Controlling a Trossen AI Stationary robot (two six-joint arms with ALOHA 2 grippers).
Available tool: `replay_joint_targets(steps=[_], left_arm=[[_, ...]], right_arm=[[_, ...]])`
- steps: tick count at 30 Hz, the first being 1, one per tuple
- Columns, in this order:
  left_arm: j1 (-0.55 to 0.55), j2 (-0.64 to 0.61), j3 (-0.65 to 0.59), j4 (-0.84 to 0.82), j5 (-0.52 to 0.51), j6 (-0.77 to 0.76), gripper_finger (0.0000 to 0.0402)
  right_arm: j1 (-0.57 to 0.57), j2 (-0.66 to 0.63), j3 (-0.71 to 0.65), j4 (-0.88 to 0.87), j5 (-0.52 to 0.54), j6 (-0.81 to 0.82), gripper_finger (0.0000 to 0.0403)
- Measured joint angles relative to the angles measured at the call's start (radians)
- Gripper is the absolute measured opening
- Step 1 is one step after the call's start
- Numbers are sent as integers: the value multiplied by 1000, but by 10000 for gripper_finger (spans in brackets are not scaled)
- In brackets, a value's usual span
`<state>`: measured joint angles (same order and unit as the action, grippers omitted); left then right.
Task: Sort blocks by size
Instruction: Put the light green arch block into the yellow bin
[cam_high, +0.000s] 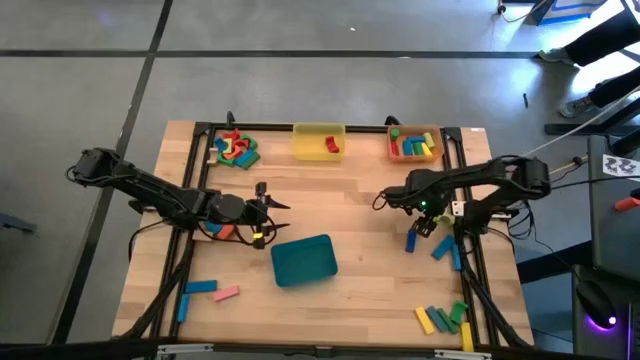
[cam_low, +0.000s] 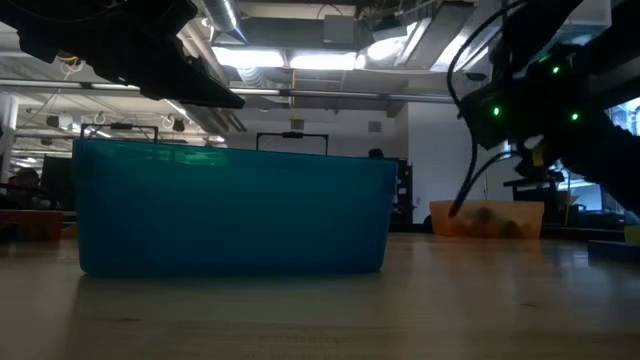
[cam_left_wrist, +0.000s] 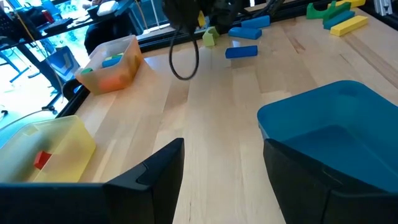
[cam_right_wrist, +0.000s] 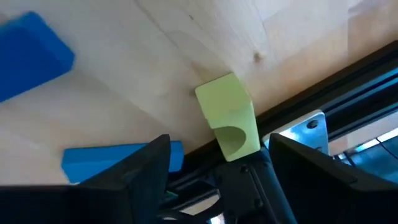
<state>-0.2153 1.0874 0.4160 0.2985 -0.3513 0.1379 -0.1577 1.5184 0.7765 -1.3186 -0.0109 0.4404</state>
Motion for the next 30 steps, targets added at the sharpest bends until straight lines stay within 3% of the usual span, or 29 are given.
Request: replay_joint_targets(steps=[15,19,26,30], left_arm=[[0,0,0,0,0,0,205],[0,0,0,0,0,0,205],[0,-1,0,0,0,0,205],[0,-1,0,0,0,0,205]], right_arm=[[0,287,0,62,51,-63,266],[0,304,0,91,51,-105,234],[1,305,2,91,49,-134,134],[0,305,3,90,54,-135,134]])
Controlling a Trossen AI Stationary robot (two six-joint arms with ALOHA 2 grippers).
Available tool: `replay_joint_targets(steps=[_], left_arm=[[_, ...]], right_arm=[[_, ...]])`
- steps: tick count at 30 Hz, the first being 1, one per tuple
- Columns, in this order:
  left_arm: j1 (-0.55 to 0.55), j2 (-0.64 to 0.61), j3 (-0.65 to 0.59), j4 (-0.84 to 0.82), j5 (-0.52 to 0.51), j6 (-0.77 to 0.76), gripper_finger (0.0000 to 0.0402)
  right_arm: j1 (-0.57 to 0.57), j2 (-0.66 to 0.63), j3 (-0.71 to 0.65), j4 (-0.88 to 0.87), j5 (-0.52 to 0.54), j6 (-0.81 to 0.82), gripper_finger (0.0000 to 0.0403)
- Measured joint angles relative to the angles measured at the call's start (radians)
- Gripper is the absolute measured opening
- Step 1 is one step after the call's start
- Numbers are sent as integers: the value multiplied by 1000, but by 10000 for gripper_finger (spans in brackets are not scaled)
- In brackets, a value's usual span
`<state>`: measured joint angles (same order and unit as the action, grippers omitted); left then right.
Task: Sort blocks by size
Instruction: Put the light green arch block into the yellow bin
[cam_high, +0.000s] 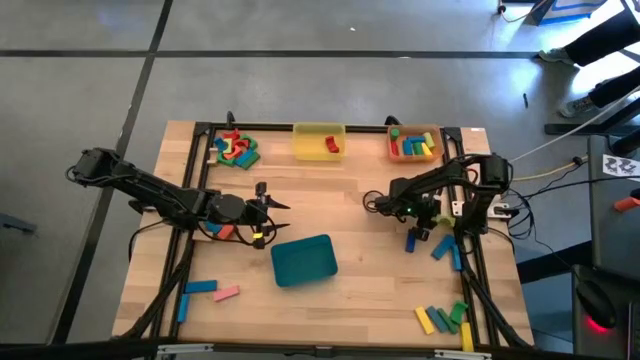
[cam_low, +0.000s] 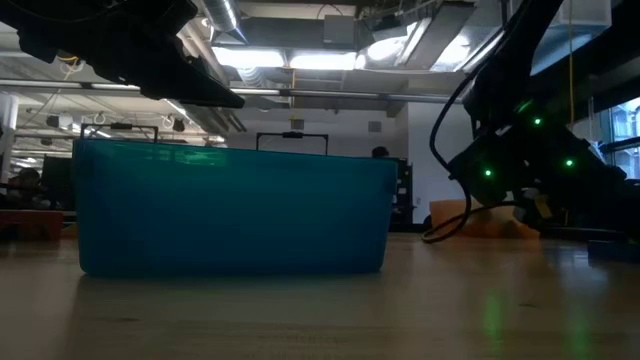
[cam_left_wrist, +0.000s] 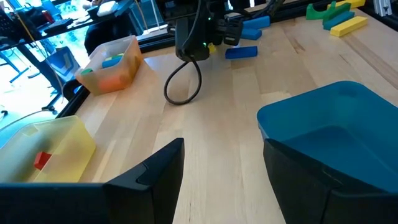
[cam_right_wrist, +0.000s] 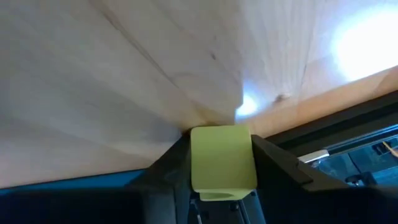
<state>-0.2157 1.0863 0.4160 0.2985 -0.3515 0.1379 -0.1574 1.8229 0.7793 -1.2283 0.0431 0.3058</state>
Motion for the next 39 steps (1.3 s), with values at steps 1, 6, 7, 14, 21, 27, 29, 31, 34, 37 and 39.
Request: replay_joint_targets(steps=[1,6,7,14,21,27,29,31,34,37,39], left_arm=[[0,0,0,0,0,0,205],[0,0,0,0,0,0,205],[0,0,0,0,0,0,205],[0,0,0,0,0,0,205],[0,0,0,0,0,1,205],[0,0,0,0,0,2,205],[0,0,0,0,0,2,205],[0,0,0,-1,0,4,205],[0,0,0,0,0,6,205],[1,0,0,1,0,27,205],[1,0,0,1,0,38,205]], right_arm=[[0,0,1,0,1,0,134],[0,1,36,-6,18,0,134],[0,1,47,-14,24,0,134],[0,1,160,-72,88,-1,134],[0,-1,295,-85,177,-29,134],[0,-25,424,-81,277,-50,134],[0,-41,467,-81,311,-51,134],[0,-62,509,-71,345,-50,134],[0,-96,550,-17,385,-54,134],[-1,-128,561,100,411,-99,134],[-10,-135,561,213,430,-149,134]])
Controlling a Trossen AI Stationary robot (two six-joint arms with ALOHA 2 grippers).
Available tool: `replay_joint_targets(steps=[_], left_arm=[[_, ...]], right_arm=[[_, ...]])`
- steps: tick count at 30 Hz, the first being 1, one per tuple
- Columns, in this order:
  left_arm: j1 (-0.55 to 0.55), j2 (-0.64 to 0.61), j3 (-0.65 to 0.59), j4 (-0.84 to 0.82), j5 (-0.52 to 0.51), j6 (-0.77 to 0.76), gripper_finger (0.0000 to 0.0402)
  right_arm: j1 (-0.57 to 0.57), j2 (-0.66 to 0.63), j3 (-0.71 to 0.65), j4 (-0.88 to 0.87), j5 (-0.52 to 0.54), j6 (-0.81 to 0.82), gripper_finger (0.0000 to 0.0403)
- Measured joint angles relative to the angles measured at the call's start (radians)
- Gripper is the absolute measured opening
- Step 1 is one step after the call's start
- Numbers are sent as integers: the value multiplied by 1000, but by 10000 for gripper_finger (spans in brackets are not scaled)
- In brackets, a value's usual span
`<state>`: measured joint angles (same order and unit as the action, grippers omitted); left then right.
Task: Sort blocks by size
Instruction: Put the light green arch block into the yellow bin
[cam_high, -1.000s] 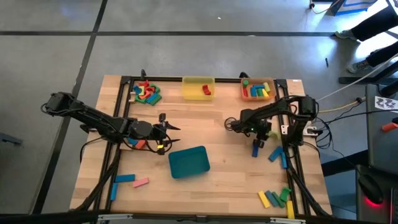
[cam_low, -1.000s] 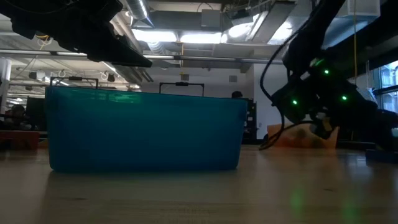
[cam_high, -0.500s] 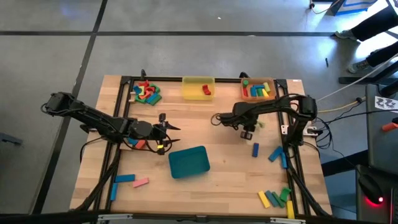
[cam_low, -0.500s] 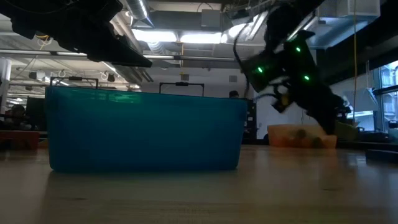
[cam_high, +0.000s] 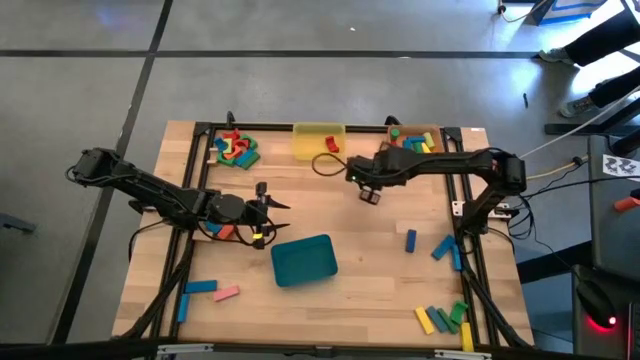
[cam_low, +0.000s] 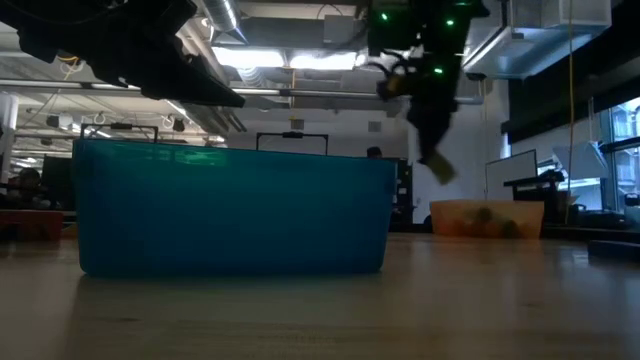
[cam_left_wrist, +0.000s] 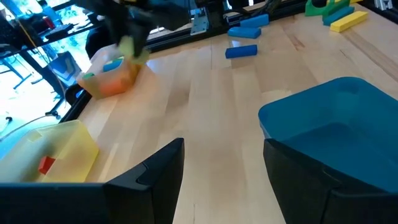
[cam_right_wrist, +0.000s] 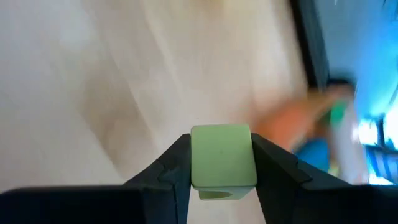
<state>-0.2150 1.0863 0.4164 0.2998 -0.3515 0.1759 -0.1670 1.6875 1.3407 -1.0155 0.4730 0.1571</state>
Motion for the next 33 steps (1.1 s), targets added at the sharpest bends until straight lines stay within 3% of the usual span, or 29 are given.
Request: replay_joint_targets(steps=[5,12,15,23,33], left_arm=[[0,0,0,4,0,35,205],[0,0,0,9,-14,87,205],[0,0,0,38,-41,121,205],[1,0,1,42,-45,79,205],[0,-1,1,36,-45,44,205]], right_arm=[[-51,0,-20,368,-4,-157,134],[-174,17,-98,950,-139,-268,134],[-231,68,-106,1098,-218,-268,134],[-316,212,-107,1200,-295,-181,141],[-318,259,-106,1193,-320,-135,178]])
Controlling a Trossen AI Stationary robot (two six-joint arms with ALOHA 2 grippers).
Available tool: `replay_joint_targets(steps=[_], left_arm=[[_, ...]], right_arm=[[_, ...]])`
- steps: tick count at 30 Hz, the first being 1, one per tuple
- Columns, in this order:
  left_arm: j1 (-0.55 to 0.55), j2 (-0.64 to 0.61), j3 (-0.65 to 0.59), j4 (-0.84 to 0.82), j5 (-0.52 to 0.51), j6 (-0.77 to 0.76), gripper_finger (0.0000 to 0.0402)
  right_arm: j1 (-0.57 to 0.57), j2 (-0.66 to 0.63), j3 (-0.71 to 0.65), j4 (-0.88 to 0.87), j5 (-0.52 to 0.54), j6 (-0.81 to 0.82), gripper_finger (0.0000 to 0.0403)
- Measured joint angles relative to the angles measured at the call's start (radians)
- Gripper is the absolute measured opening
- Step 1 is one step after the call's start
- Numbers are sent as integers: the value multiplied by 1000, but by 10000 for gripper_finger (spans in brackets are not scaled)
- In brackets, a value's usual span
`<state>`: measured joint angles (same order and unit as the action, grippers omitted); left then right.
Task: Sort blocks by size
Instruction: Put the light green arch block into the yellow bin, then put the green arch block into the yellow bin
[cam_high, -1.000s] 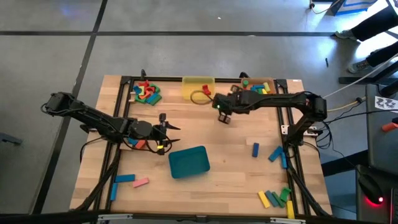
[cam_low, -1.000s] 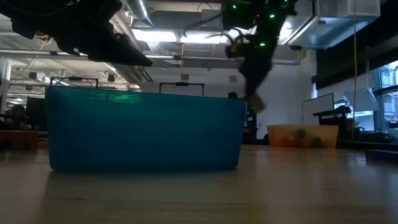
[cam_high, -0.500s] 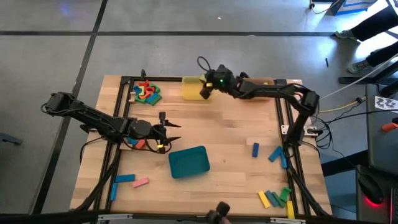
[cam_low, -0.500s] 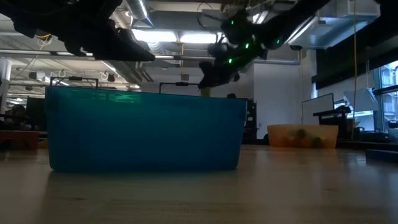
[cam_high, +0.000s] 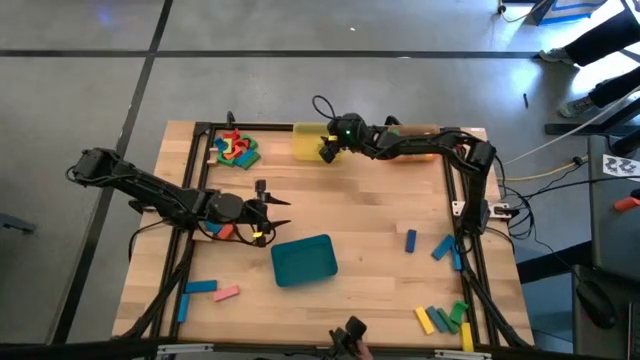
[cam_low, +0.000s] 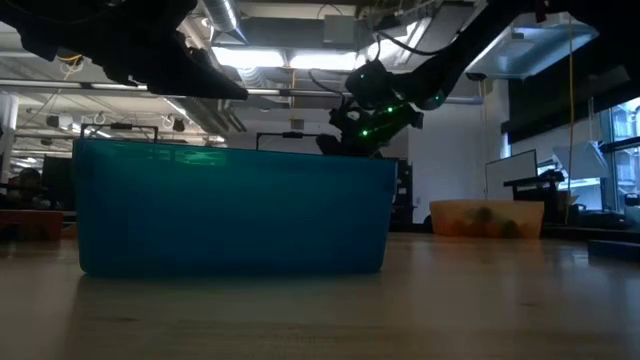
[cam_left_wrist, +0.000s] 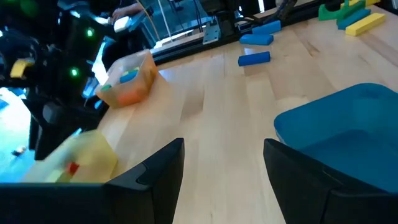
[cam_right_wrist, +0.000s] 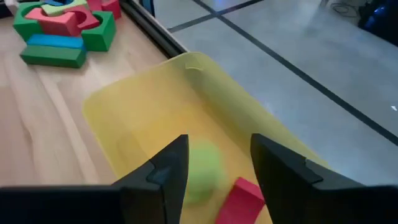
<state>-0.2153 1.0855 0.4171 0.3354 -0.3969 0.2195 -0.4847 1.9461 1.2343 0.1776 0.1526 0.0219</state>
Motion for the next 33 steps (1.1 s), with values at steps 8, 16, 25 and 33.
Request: replay_joint_targets(steps=[8,16,25,33], left_arm=[[0,0,0,-37,0,1,205],[0,0,0,-37,0,31,205],[0,0,0,-48,0,13,205],[0,0,0,-49,0,-8,205]], right_arm=[[7,-46,49,-169,-42,-27,253],[117,-209,81,-511,-40,-16,290],[337,-243,82,-677,-1,65,291],[531,-243,81,-756,164,134,292]])
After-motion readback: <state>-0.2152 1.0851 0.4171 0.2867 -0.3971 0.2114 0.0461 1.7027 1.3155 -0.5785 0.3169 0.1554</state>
